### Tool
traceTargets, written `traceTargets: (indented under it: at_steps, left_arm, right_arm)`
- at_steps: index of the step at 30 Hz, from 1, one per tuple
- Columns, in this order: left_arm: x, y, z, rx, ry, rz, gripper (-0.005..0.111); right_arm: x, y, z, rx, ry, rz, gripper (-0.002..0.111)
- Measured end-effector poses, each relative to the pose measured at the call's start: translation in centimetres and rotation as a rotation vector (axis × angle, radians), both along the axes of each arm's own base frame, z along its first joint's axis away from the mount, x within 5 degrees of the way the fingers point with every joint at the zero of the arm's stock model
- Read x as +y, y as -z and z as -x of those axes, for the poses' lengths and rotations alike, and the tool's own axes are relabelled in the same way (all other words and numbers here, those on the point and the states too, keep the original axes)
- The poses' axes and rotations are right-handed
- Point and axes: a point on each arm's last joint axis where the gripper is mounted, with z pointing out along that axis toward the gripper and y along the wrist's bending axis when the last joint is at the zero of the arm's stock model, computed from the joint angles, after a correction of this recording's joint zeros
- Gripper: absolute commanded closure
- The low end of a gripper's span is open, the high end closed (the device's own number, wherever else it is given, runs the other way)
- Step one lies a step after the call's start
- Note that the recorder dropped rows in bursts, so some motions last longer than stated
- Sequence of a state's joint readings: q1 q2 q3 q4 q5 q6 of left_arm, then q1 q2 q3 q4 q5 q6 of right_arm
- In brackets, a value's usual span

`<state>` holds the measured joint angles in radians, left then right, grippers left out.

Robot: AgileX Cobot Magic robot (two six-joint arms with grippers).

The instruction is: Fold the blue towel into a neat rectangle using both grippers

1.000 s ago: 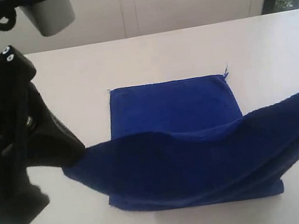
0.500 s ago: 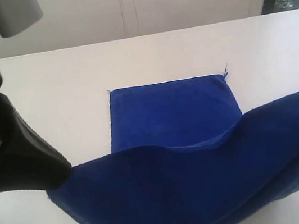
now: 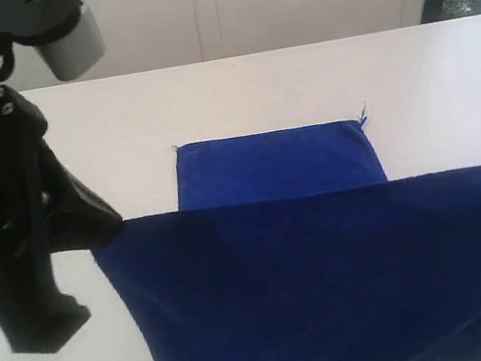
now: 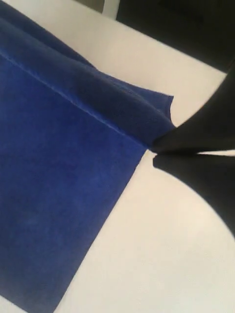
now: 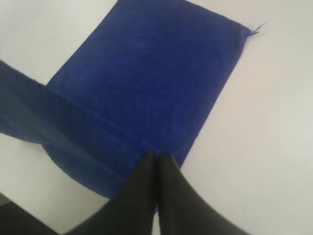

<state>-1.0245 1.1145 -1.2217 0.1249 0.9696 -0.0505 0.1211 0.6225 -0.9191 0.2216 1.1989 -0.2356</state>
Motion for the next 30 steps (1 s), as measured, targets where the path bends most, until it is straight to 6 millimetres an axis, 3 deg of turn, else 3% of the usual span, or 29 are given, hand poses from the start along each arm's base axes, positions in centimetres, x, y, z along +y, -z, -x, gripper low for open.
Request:
traceTargets:
  at_steps: [8,15,23,30]
  left_arm:
    - [-1.3,1.5,-1.7,-0.09,-0.033,-0.013,0.107]
    - [-2.1,2.5,-4.6,-0.263,-0.141,-0.109,0.107]
    - [-2.7,4.9,-10.3,-0.306,-0.244,-0.079,0.107]
    - [-3.4,5.2,-11.6,-0.374,-0.214,-0.056,0.107]
  right_arm:
    - [-0.1,0.4,-2.7,0.006,0.031,0.042,0.108]
    - [0.2,1.6,-7.8,0.002,0.062,0.057,0.108]
    - [0.3,4.5,-14.0,0.011,0.104,0.12,0.108]
    - [0.5,6.0,-16.3,0.004,0.111,0.128,0.108]
